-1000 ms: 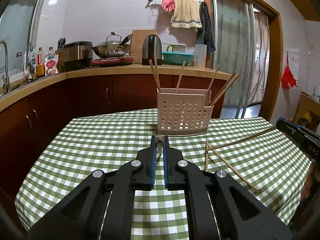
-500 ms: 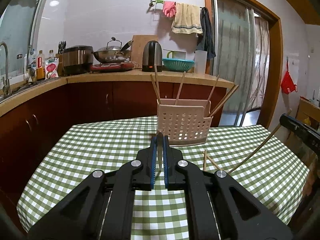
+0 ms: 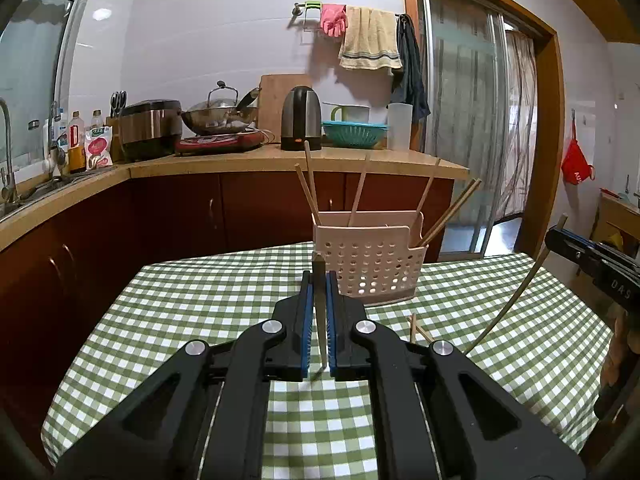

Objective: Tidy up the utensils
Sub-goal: 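Lift both held chopsticks and lower them into the beige holder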

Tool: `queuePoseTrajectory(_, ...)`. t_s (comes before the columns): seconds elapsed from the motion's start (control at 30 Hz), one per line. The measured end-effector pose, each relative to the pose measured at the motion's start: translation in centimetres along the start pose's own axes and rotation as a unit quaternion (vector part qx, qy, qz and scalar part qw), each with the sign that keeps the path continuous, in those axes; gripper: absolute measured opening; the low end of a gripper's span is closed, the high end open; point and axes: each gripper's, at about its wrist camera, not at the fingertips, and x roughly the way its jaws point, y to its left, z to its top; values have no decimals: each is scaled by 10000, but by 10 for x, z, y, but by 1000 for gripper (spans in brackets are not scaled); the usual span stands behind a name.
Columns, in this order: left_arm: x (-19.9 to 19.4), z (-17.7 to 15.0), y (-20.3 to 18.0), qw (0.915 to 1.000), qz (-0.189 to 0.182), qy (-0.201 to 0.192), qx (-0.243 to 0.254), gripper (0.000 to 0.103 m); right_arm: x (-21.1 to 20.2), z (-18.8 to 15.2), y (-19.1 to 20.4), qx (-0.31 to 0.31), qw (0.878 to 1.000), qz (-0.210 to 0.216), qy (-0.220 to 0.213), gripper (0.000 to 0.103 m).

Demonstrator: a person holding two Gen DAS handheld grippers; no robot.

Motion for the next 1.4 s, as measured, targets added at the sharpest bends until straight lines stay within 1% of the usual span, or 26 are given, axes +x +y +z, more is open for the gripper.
queuePoseTrajectory(0.47,21,15,2,10000,-16,-29,54,7,21,12,1,-109,9998,100,117,7)
queuePoseTrajectory(0.67,26,19,4,10000,-29,-20,18,7,21,13,2,-103,9998,105,126,7)
queuePoseTrajectory(0.9,25,25,7,9999,-131,-39,-93,7,22,17,1,-7,9998,180,111,7)
queuePoseTrajectory(1.0,22,30,6,9997,-191,-100,-91,7,20,24,1,-33,9998,190,20,7)
queuePoseTrajectory(1.13,19,45,5,9989,-385,-210,-184,7,16,36,-2,-28,9995,265,-143,7)
queuePoseTrajectory(1.27,18,68,2,9971,-591,-429,-199,7,15,53,-5,-81,9988,319,-366,7)
queuePoseTrajectory(1.4,20,92,-4,9952,-701,-672,-136,7,17,74,-6,-157,9972,331,-649,7)
